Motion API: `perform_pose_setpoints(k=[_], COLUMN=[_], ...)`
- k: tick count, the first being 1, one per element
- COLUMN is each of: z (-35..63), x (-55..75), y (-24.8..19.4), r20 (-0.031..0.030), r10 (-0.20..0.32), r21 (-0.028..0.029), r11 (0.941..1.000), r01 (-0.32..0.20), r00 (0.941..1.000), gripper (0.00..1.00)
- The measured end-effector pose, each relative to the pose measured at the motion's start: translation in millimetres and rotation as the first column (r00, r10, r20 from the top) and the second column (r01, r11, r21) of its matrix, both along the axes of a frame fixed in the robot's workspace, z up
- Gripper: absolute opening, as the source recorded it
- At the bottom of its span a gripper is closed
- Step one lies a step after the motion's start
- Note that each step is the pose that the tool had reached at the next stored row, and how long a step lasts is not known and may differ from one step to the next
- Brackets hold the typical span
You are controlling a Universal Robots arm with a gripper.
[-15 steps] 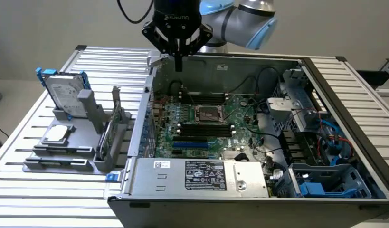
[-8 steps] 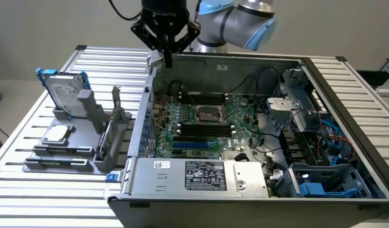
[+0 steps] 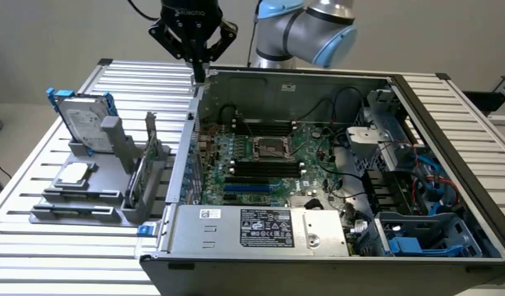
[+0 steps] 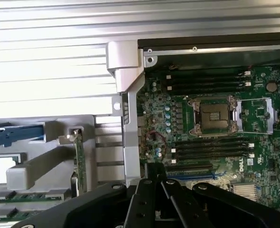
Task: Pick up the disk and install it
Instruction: 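Reach for the disk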
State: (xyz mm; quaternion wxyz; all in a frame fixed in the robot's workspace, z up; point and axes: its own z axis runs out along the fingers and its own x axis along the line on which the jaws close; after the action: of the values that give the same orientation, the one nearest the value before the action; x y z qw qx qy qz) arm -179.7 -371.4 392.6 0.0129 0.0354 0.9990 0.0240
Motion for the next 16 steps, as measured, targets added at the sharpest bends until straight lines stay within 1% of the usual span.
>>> perform_pose_setpoints(k=[16], z=[-0.3], x=[-72.6], y=[14.1], r20=[-0.0002], r10=[0.000], r21=[0.0001], r11=[1.0000], r01=[0.000], r00=[1.0000], gripper=[0.11])
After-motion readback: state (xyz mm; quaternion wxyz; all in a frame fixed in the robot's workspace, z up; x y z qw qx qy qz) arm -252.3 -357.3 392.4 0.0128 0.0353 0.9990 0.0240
